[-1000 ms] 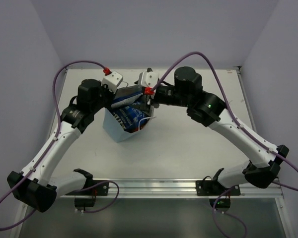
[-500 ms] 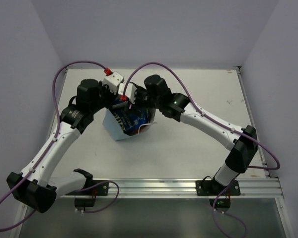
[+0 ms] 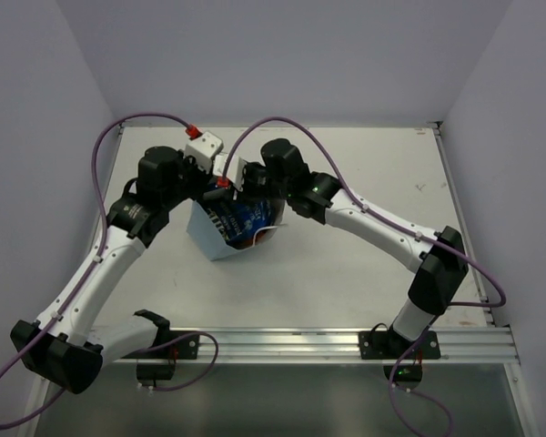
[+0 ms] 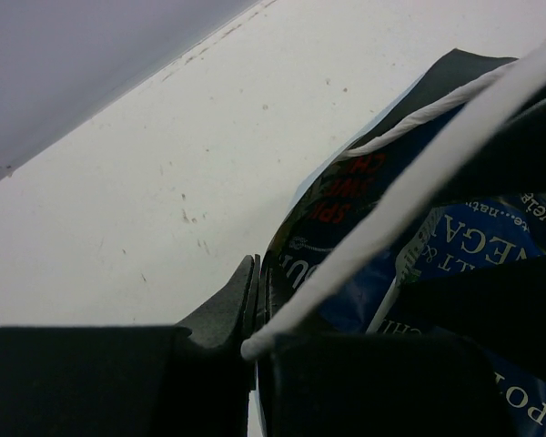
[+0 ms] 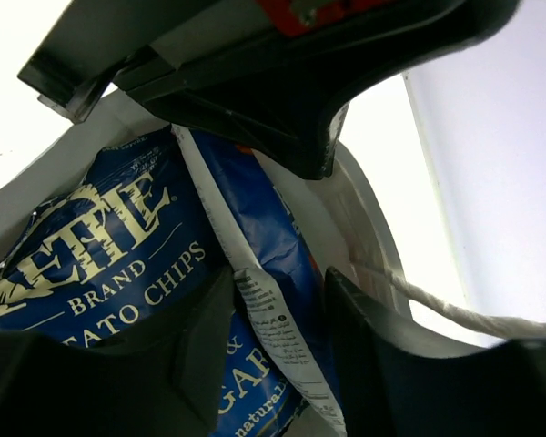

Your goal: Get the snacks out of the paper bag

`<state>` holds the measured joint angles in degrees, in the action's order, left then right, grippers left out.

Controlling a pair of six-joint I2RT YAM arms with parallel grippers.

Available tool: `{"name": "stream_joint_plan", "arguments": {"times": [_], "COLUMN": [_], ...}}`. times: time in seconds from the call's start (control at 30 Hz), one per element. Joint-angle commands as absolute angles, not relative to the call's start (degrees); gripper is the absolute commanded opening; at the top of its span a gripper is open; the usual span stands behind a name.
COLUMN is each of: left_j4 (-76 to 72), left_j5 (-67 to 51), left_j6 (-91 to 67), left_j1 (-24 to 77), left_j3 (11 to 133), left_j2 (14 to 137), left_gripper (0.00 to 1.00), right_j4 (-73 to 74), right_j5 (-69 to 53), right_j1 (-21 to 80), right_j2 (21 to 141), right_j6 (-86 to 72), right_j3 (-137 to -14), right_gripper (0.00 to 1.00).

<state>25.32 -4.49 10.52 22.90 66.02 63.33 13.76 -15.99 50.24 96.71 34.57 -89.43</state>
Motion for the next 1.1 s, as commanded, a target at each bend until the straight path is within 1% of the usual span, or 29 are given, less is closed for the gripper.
{"name": "stream_joint_plan", "arguments": {"times": [0.0, 0.07, 0.17, 0.27, 0.37, 0.43, 0.47, 0.5, 0.57, 0.6, 0.77, 0.93, 1.07], "left_j4": [14.5, 14.5, 14.4, 14.2, 14.2, 14.2, 14.1, 14.1, 14.2, 14.2, 13.9, 14.0, 13.4], "left_j5": [-4.4, -3.7, -3.3, -2.6, -2.9, -3.9, -4.1, -4.3, -4.5, -4.4, -1.0, 4.4, 5.9], "left_j6": [11.3, 10.8, 10.4, 10.7, 10.5, 10.5, 10.5, 10.4, 10.2, 10.3, 9.7, 7.7, 7.4], "left_j1": [23.6, 23.6, 23.6, 23.6, 23.6, 23.6, 23.6, 23.6, 23.6, 23.6, 23.6, 23.6, 23.6], "left_j3": [68.0, 67.9, 66.9, 65.4, 64.8, 64.9, 65.1, 65.2, 65.3, 65.3, 65.6, 67.4, 67.3], "left_j2": [59.3, 59.4, 58.9, 57.8, 57.0, 56.8, 56.8, 56.8, 56.8, 56.8, 57.0, 58.5, 58.6], "left_gripper": [0.0, 0.0, 0.0, 0.0, 0.0, 0.0, 0.0, 0.0, 0.0, 0.0, 0.0, 0.0, 0.0], "right_j4": [13.6, 13.4, 11.9, 10.3, 9.4, 9.1, 8.9, 8.3, 7.4, 6.9, 7.0, 6.3, 5.9], "right_j5": [-16.2, -16.6, -17.5, -18.3, -18.2, -17.5, -17.3, -17.1, -17.0, -17.1, -18.5, -19.2, -20.9], "right_j1": [50.4, 50.3, 50.2, 49.7, 49.4, 49.4, 49.4, 49.4, 49.4, 49.5, 49.9, 50.1, 50.2], "right_j2": [97.6, 97.3, 96.4, 95.3, 95.1, 95.5, 95.6, 95.7, 95.0, 94.6, 88.7, 82.7, 77.3], "right_j6": [35.2, 35.1, 34.5, 34.0, 34.3, 34.5, 34.5, 34.5, 34.5, 34.4, 35.4, 37.2, 37.0], "right_j3": [-88.9, -88.2, -86.2, -84.4, -83.6, -83.8, -83.8, -83.9, -83.8, -83.7, -83.3, -79.6, -76.4], "right_gripper": [0.46, 0.46, 0.49, 0.49, 0.48, 0.44, 0.39, 0.26, 0.1, 0.0, 0.0, 0.0, 0.0]}}
